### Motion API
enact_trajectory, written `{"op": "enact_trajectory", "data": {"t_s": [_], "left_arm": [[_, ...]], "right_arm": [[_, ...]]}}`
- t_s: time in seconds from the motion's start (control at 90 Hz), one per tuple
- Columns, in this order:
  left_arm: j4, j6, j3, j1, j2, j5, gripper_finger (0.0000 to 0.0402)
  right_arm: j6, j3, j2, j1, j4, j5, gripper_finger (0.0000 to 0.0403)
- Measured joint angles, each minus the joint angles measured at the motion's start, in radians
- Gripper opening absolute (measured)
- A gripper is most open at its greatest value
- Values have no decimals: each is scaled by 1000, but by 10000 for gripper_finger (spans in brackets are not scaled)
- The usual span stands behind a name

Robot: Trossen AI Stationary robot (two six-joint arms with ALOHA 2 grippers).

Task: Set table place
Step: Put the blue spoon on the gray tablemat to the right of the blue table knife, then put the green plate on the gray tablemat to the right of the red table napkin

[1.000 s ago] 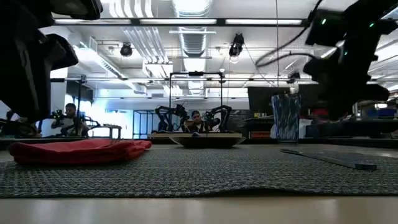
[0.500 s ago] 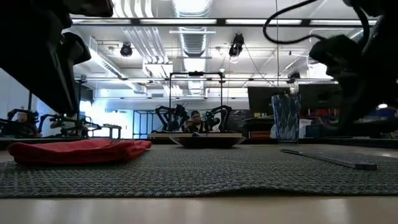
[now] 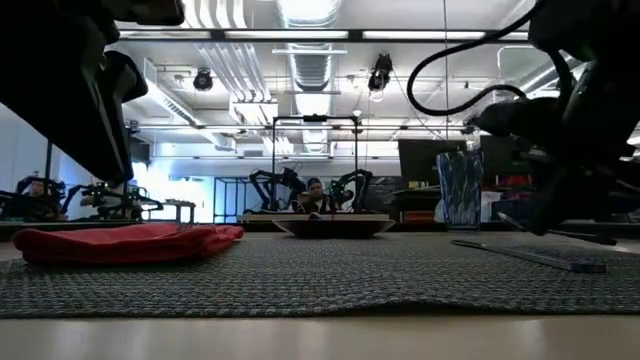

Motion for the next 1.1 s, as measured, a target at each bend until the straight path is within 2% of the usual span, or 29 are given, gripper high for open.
{"op": "enact_trajectory", "data": {"t_s": [0.122, 0.322, 0.433, 0.589, 0.733, 0.889, 1.1], "left_arm": [[0, 0, 0, 0, 0, 0, 75], [1, 0, 0, 0, 0, 0, 75], [1, 2, 0, 0, -1, 0, 75], [-7, 21, 15, 0, -9, 8, 75], [-9, 86, 57, 13, -21, 4, 75], [-10, 169, 95, 60, -24, -26, 75], [-44, 234, 131, 151, -26, -22, 75]], "right_arm": [[-8, 0, 0, 0, 0, -4, 34], [-18, 0, -3, 0, -7, -4, 108], [-133, 0, -58, -7, -20, -17, 142], [-466, 48, -201, -60, -21, -57, 170], [-907, 122, -253, -155, 29, -56, 180], [-1316, 167, -207, -272, 119, -61, 179], [-1871, 177, -51, -407, 183, -75, 171]]}}
